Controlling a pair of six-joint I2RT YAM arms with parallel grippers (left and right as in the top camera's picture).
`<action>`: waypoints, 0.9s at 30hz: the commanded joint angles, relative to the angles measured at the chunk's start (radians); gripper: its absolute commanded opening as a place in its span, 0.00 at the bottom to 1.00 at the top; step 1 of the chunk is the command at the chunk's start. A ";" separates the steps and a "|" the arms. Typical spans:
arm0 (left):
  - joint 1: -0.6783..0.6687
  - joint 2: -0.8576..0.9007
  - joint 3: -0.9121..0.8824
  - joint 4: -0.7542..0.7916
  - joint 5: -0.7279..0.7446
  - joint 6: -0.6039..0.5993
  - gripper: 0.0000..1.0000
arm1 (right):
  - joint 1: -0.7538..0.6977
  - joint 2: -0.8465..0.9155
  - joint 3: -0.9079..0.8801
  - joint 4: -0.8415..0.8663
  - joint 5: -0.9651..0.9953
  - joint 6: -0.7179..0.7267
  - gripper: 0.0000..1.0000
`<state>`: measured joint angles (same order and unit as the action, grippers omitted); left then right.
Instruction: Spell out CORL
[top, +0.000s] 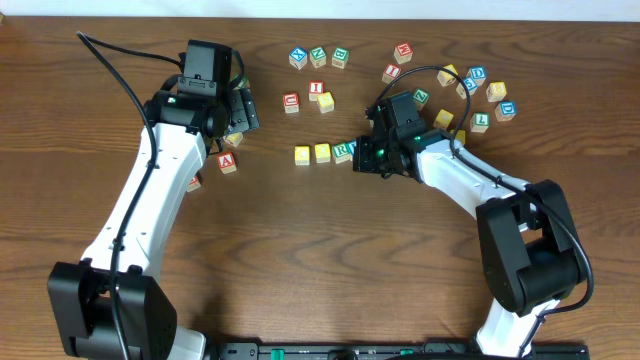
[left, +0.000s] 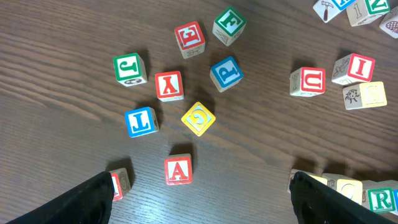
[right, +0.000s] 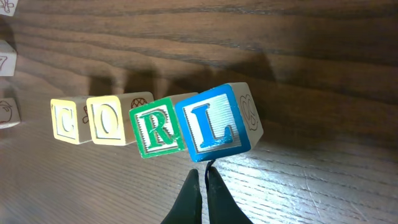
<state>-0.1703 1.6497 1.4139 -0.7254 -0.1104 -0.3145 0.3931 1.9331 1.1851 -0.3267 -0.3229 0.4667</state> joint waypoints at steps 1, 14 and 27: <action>0.002 0.011 -0.002 0.000 -0.003 -0.005 0.89 | 0.006 -0.003 0.033 0.002 0.000 0.010 0.01; 0.001 0.015 -0.005 -0.059 0.103 -0.005 0.85 | -0.042 -0.044 0.068 -0.083 0.083 0.013 0.01; 0.000 0.153 -0.008 -0.045 0.225 -0.042 0.21 | -0.078 0.017 0.068 -0.073 0.114 0.061 0.01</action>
<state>-0.1711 1.7756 1.4139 -0.7753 0.0486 -0.3462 0.3141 1.9221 1.2354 -0.4026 -0.2237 0.5022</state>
